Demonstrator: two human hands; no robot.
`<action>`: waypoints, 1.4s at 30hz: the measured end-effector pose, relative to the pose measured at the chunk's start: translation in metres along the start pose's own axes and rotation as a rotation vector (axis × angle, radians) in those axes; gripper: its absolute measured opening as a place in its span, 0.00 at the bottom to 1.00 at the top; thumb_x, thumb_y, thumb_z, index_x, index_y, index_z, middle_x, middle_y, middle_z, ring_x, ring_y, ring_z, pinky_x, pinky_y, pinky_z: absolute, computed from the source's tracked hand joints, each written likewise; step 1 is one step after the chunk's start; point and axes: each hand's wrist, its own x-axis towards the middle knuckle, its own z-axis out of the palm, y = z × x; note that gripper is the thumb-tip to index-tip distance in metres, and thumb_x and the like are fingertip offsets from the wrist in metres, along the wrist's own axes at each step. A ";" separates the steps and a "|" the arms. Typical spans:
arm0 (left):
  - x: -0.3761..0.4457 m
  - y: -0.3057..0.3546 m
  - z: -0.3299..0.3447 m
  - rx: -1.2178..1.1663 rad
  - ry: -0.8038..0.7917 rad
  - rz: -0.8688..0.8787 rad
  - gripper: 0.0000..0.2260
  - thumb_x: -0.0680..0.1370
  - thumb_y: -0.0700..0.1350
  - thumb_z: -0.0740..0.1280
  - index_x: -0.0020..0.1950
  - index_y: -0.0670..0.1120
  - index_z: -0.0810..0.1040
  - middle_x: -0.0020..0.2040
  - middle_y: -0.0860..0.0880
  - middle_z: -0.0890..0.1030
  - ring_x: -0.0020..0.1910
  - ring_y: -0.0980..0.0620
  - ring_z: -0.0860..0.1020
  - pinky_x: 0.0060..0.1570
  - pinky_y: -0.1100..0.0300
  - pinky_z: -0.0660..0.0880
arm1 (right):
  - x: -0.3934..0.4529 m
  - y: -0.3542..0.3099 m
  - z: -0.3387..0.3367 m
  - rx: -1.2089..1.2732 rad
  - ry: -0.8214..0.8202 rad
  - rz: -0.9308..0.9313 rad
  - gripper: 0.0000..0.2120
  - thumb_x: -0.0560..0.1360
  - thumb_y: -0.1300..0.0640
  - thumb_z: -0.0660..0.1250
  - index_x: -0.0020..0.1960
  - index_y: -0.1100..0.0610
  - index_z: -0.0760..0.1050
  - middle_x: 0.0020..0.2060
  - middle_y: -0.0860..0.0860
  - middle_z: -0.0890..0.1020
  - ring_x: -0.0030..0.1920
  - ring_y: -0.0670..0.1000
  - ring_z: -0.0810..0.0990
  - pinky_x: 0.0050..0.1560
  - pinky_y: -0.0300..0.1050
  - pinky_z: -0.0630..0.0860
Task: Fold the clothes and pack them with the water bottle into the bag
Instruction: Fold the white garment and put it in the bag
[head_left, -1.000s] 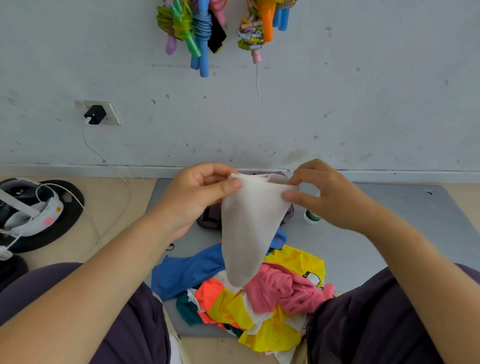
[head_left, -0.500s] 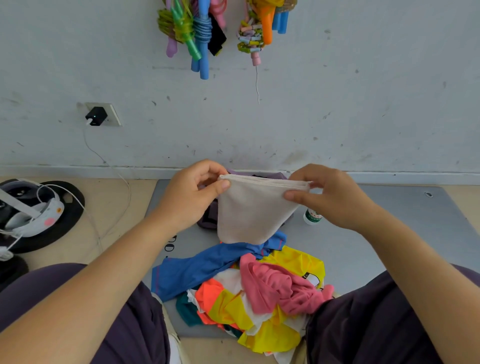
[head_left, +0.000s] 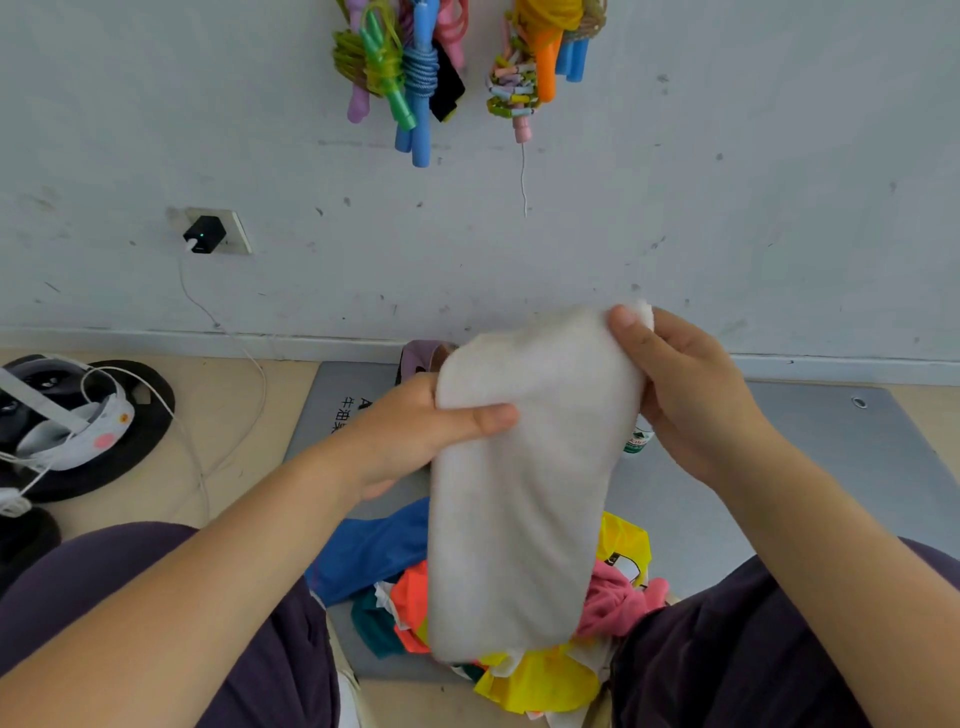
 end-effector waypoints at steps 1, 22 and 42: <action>0.001 -0.001 -0.001 -0.055 0.041 0.010 0.11 0.68 0.49 0.75 0.50 0.57 0.86 0.54 0.53 0.85 0.54 0.55 0.83 0.46 0.66 0.78 | 0.000 0.001 0.000 0.041 -0.068 0.076 0.24 0.72 0.41 0.67 0.56 0.60 0.79 0.50 0.54 0.85 0.50 0.52 0.83 0.46 0.45 0.79; 0.009 0.001 -0.011 -0.039 0.488 0.178 0.22 0.72 0.53 0.75 0.64 0.61 0.74 0.46 0.41 0.83 0.50 0.47 0.82 0.51 0.54 0.76 | -0.005 0.008 0.009 -0.051 0.130 -0.017 0.14 0.74 0.53 0.72 0.59 0.46 0.74 0.33 0.55 0.82 0.37 0.54 0.78 0.40 0.50 0.74; 0.006 0.002 -0.025 0.719 0.398 0.185 0.05 0.74 0.49 0.73 0.48 0.57 0.81 0.48 0.55 0.78 0.46 0.59 0.76 0.44 0.72 0.69 | -0.003 0.006 -0.009 -0.790 -0.054 -0.242 0.07 0.71 0.55 0.76 0.47 0.52 0.80 0.44 0.52 0.77 0.43 0.45 0.77 0.46 0.36 0.73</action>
